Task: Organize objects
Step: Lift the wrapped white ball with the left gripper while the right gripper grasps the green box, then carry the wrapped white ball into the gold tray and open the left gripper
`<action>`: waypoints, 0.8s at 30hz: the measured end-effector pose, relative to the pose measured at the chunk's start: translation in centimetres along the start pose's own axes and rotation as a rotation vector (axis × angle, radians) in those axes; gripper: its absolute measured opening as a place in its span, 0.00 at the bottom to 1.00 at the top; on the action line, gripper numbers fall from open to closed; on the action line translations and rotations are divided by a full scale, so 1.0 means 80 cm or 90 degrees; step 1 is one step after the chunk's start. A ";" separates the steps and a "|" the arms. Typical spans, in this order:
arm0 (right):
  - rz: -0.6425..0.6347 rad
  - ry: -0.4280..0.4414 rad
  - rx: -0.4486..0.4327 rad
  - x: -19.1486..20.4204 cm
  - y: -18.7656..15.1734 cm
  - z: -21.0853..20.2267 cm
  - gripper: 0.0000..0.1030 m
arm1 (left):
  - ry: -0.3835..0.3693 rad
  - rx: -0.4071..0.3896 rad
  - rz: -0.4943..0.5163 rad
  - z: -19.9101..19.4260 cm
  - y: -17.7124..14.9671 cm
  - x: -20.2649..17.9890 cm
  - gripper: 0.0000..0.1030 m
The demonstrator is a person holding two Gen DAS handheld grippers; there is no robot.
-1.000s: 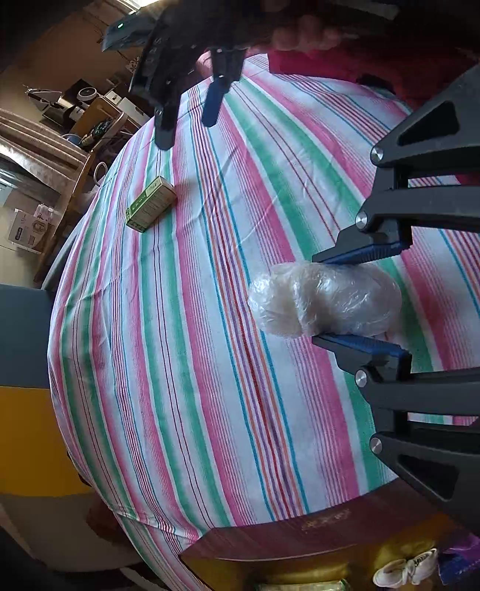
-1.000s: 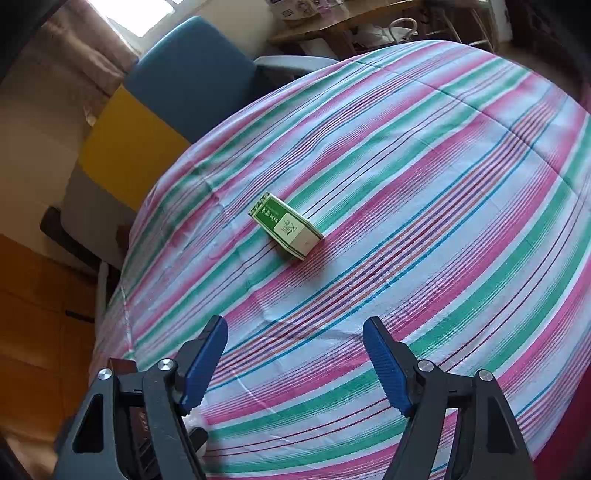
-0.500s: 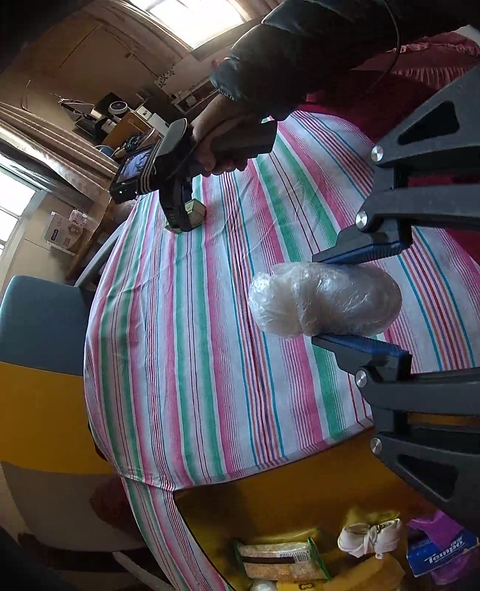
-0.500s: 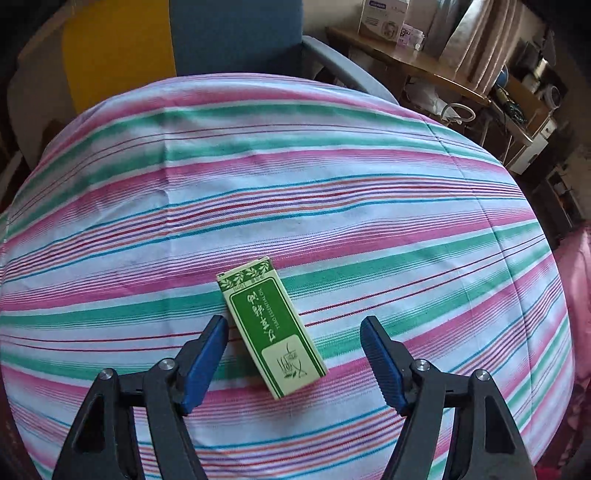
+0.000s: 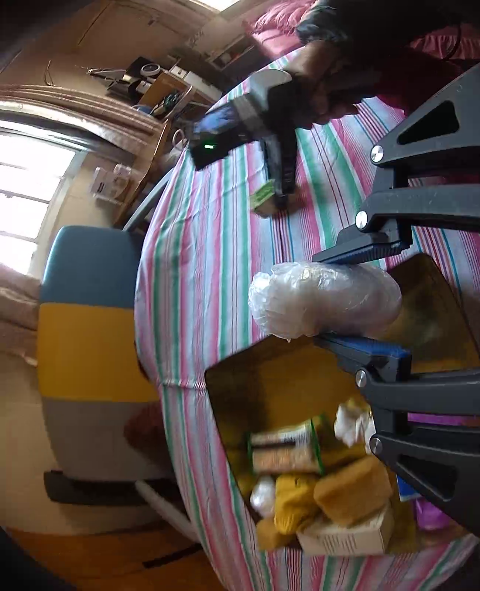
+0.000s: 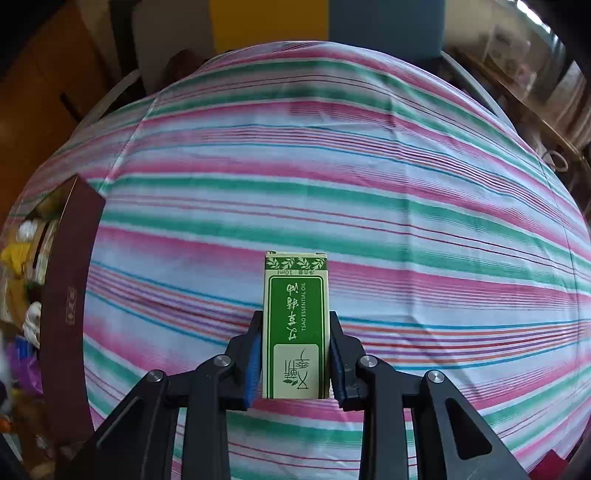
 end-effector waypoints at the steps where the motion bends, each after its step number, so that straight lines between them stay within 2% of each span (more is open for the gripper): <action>1: -0.006 0.001 0.012 0.007 -0.008 0.008 0.30 | 0.009 -0.007 0.001 -0.006 -0.003 0.004 0.34; 4: -0.044 -0.040 -0.011 0.020 -0.021 0.013 0.30 | 0.039 -0.027 -0.003 -0.025 -0.013 0.021 0.34; 7: -0.031 -0.023 -0.016 0.011 -0.025 0.015 0.30 | 0.062 -0.032 -0.016 -0.039 -0.023 0.038 0.34; 16: -0.070 -0.043 -0.057 0.014 -0.035 0.018 0.32 | 0.079 -0.038 -0.051 -0.058 -0.054 0.067 0.34; 19: -0.062 -0.042 -0.058 0.013 -0.034 0.020 0.32 | 0.081 -0.035 -0.062 -0.061 -0.064 0.076 0.34; 24: -0.076 -0.057 -0.070 0.030 -0.040 0.014 0.32 | 0.084 -0.033 -0.071 -0.062 -0.077 0.084 0.34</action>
Point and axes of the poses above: each gripper's, at about its wrist camera, not at the fingertips, and z roughly the way its jaws point, x to its left, y to its top, the point moved 1 cm from there along z, roughly the way its jaws point, and after that the axes turned 2 degrees about z, right-handed, at the moved point
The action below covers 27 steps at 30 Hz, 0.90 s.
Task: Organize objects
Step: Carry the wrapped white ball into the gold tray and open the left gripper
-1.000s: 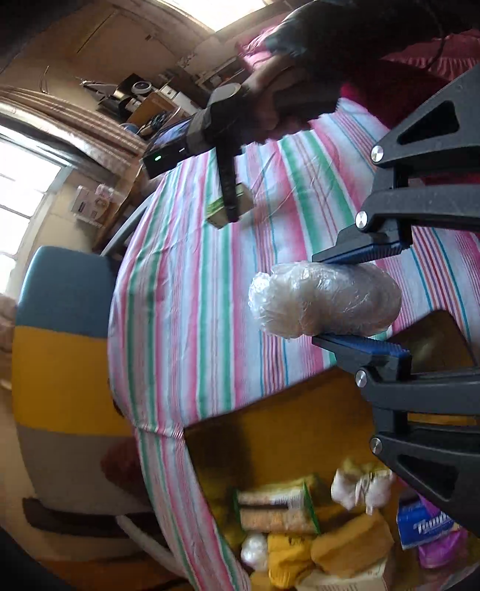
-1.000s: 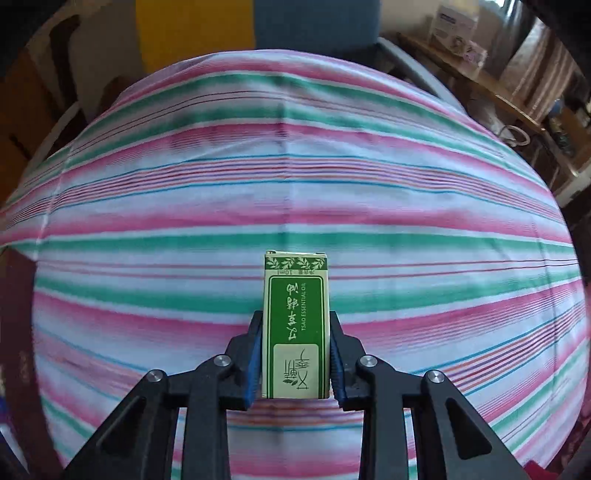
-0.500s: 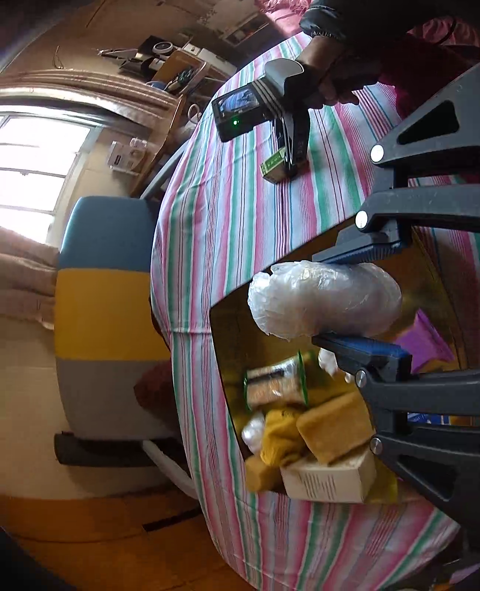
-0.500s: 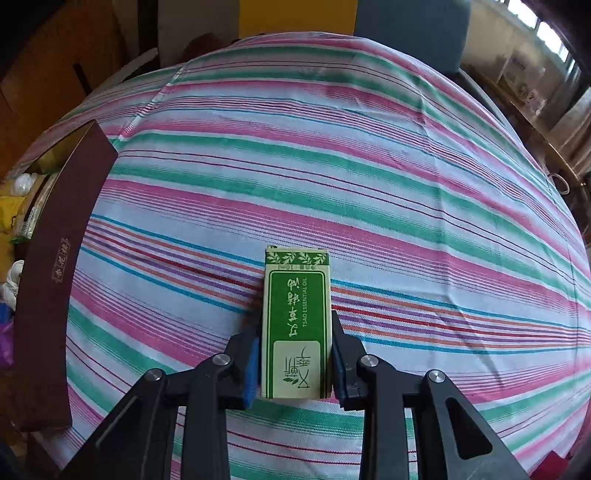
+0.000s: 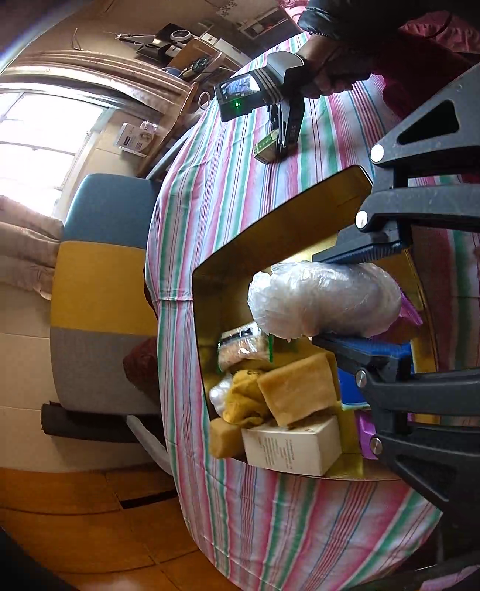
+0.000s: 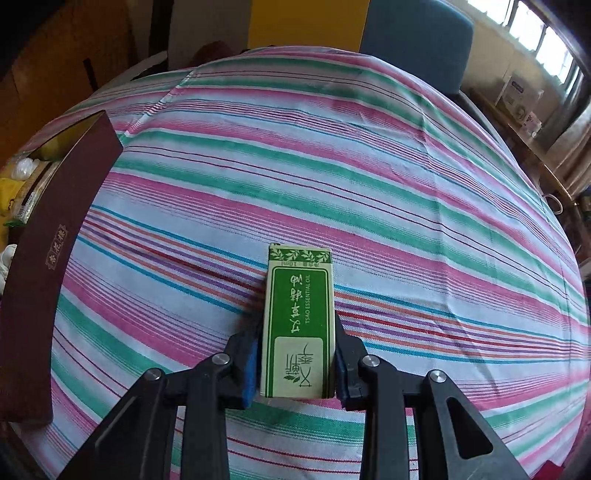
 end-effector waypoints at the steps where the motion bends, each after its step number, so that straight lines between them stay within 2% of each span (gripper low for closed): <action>1: -0.005 -0.004 -0.002 0.002 0.000 0.000 0.32 | 0.000 0.001 -0.002 0.000 -0.002 0.002 0.34; 16: -0.028 -0.030 -0.015 0.013 -0.001 -0.003 0.31 | 0.004 0.028 -0.024 0.012 -0.017 0.021 0.34; 19: -0.032 -0.034 -0.014 0.013 -0.002 -0.004 0.31 | -0.032 0.047 -0.045 0.020 -0.012 0.025 0.34; 22: -0.037 -0.040 -0.014 0.014 -0.002 -0.004 0.31 | -0.100 0.079 -0.118 0.037 0.002 0.041 0.34; 25: -0.035 -0.038 -0.013 0.014 -0.002 -0.004 0.31 | -0.117 0.080 -0.149 0.051 0.026 0.048 0.34; 27: -0.035 -0.038 -0.012 0.015 -0.001 -0.004 0.31 | -0.147 0.083 -0.173 0.064 0.044 0.049 0.34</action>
Point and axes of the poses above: each gripper's, at about its wrist camera, not at the fingertips, and z roughly the way its jaws point, x to its left, y to its top, the point moved 1 cm from there along z, roughly the way its jaws point, and after that the axes turned 2 degrees about z, right-handed, at the moved point
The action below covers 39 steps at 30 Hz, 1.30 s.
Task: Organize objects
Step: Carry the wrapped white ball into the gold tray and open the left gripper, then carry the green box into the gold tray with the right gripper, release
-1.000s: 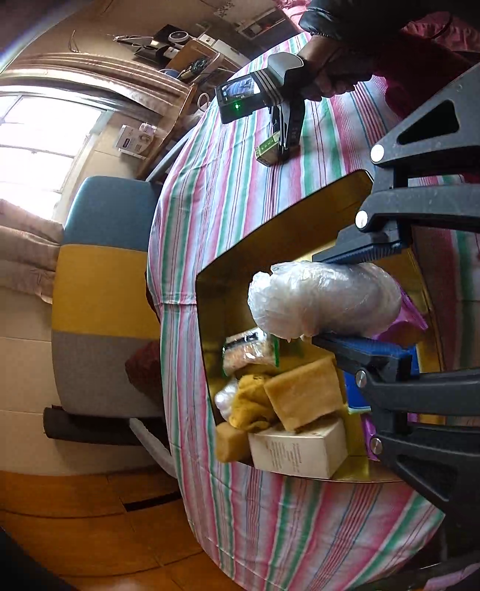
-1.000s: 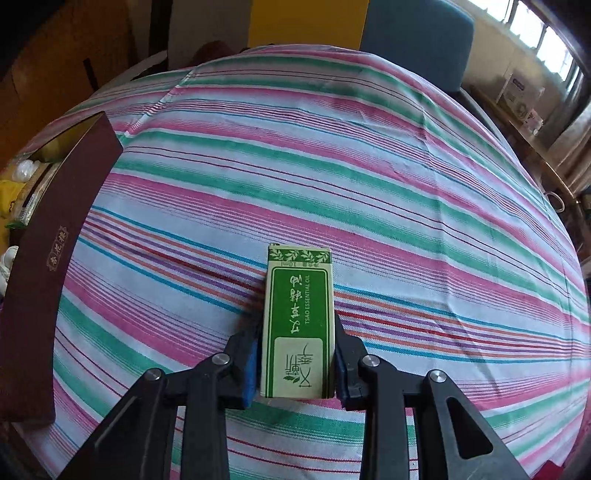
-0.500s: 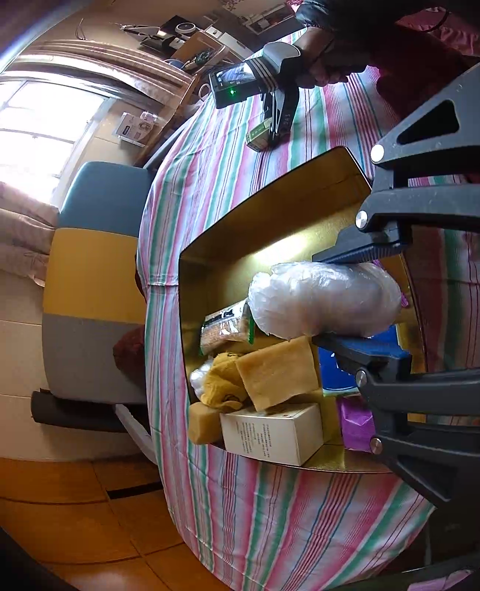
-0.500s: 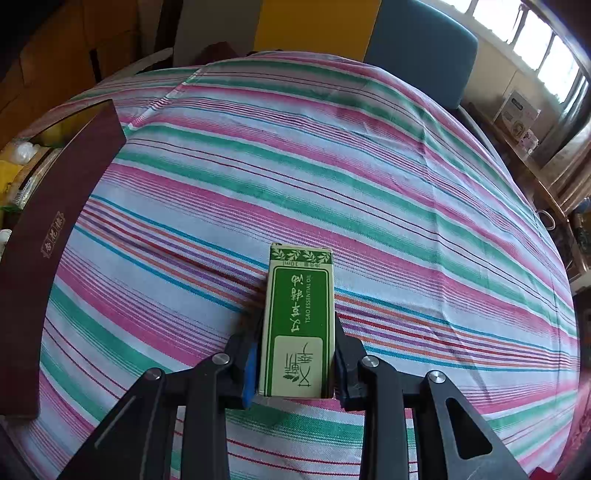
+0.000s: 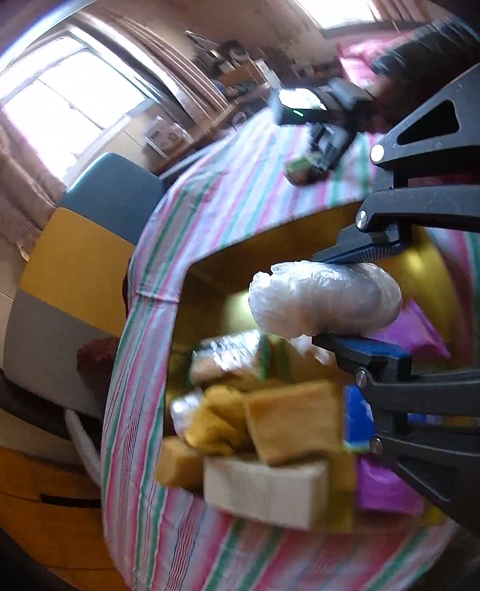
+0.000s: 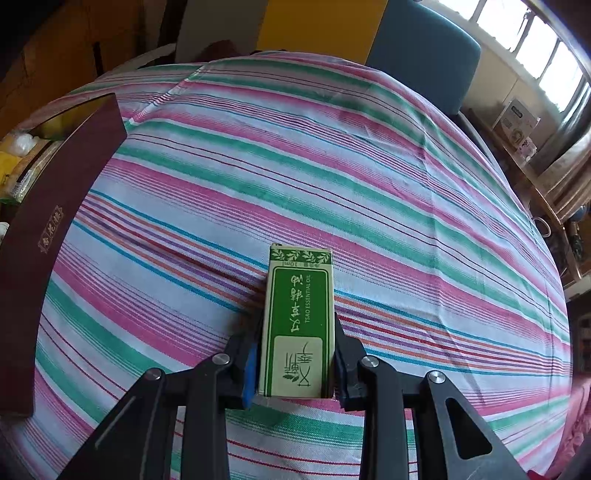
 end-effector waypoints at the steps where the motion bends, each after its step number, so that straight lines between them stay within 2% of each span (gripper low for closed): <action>1: 0.000 0.000 0.000 0.000 0.000 0.000 0.31 | -0.013 0.004 -0.013 0.006 0.009 0.000 0.34; 8: 0.004 0.000 0.001 0.002 0.005 0.000 0.31 | 0.019 0.028 -0.011 0.082 0.066 -0.022 0.34; 12: 0.008 0.005 0.004 0.001 0.007 0.000 0.31 | 0.053 0.055 -0.001 0.134 0.083 -0.024 0.34; 17: 0.015 0.009 0.005 0.002 0.008 -0.002 0.32 | 0.108 0.093 0.008 0.178 0.089 -0.015 0.42; 21: 0.017 0.012 0.004 0.000 0.013 0.004 0.32 | 0.110 0.074 0.025 0.160 0.084 -0.017 0.52; 24: 0.015 0.011 0.002 0.001 0.015 0.004 0.32 | 0.113 0.048 0.040 0.130 0.079 -0.021 0.53; 28: 0.010 0.005 -0.001 0.003 0.015 0.005 0.32 | 0.140 -0.010 0.074 0.074 0.056 -0.026 0.53; 31: 0.002 -0.002 -0.005 0.005 0.014 0.004 0.31 | 0.182 -0.054 0.103 0.033 0.030 -0.024 0.53; 34: -0.003 -0.008 -0.007 0.008 0.014 0.004 0.31 | 0.250 -0.092 0.122 -0.007 -0.003 -0.014 0.54; 36: 0.000 -0.015 -0.008 0.009 0.013 0.003 0.31 | 0.297 -0.107 0.121 -0.023 -0.020 -0.007 0.54; 39: -0.002 -0.019 -0.012 0.010 0.012 0.002 0.31 | 0.340 -0.126 0.107 -0.044 -0.040 0.008 0.54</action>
Point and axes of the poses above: each gripper's, at about its wrist camera, not at the fingertips, and z roughly the way its jaws point, x to its left, y to its top, the point moved 1 cm from there along z, roughly the way its jaws point, and after that the axes turned 2 degrees about z, right-handed, at the moved point
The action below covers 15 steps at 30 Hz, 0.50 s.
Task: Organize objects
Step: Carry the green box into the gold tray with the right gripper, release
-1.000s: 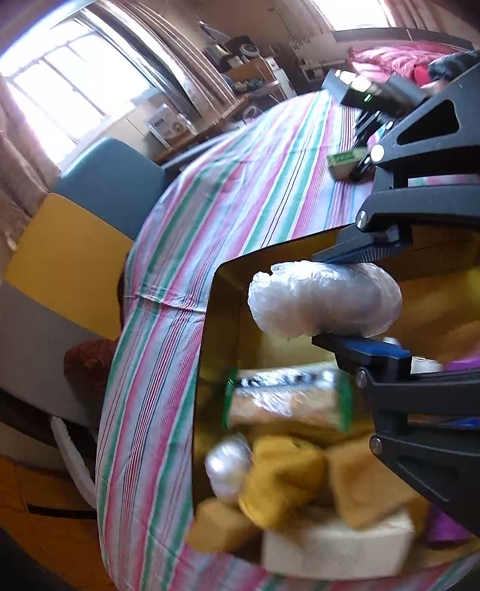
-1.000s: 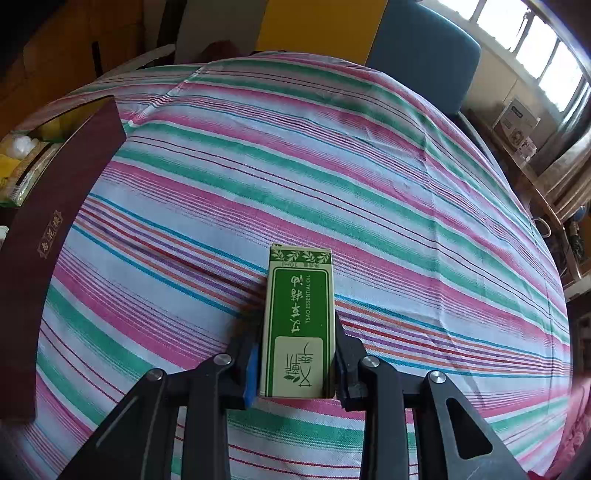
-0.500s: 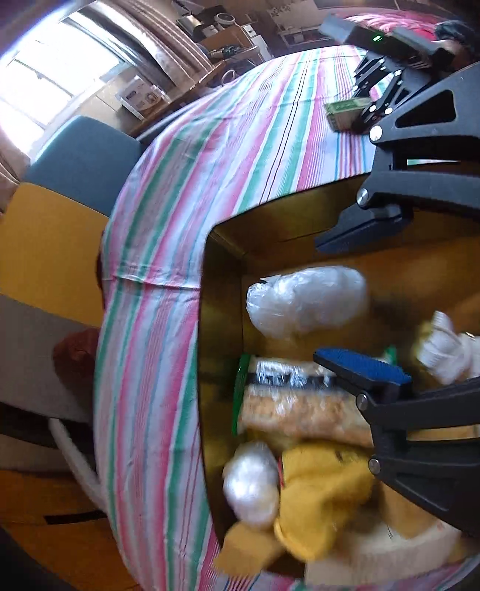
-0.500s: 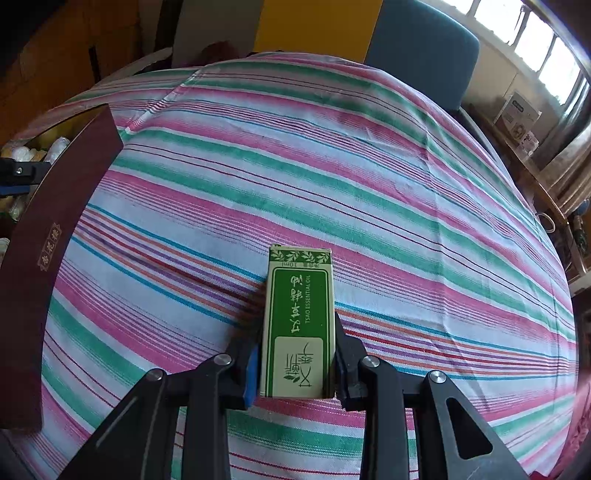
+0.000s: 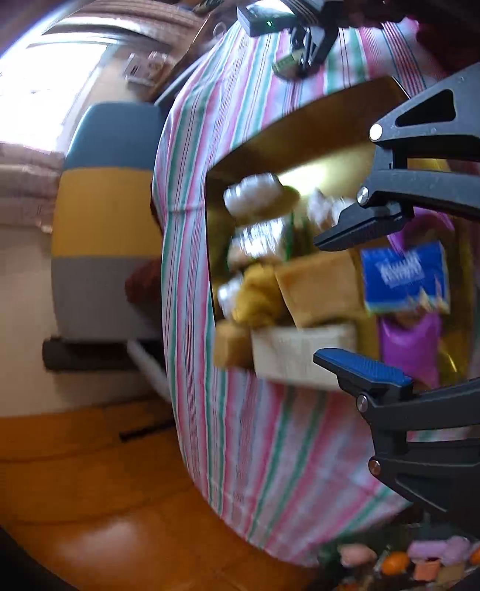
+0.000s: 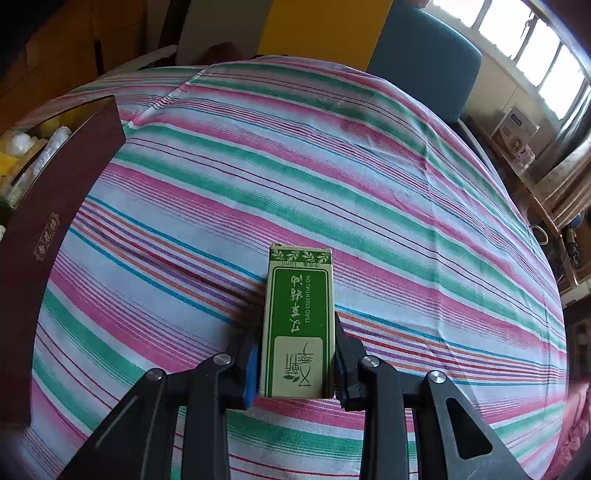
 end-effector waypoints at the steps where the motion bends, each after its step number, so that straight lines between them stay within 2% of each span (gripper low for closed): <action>1: 0.001 -0.001 -0.001 0.000 0.000 0.000 0.31 | 0.007 -0.001 -0.010 -0.003 -0.005 0.007 0.54; 5: 0.009 -0.015 -0.006 0.002 -0.003 -0.002 0.31 | 0.045 -0.009 -0.049 -0.008 -0.018 0.033 0.54; 8: 0.024 -0.038 0.001 0.006 -0.003 -0.004 0.31 | 0.055 -0.013 -0.063 -0.015 -0.027 0.044 0.54; 11: 0.043 -0.061 0.021 0.010 -0.001 -0.009 0.30 | 0.068 -0.027 -0.070 -0.025 -0.031 0.052 0.60; 13: 0.084 -0.037 0.031 0.009 0.001 -0.018 0.30 | 0.059 -0.043 -0.071 -0.033 -0.033 0.056 0.66; 15: 0.115 -0.014 0.014 0.016 0.003 -0.041 0.30 | 0.050 -0.052 -0.078 -0.036 -0.034 0.059 0.69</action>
Point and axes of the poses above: each gripper's, at about its wrist camera, not at the fingertips, and z roughly the way its jaws point, x to its left, y to its top, the point moved 1 cm from there along z, roughly the way its jaws point, and after that the axes turned 2 degrees about z, right-handed, at the moved point
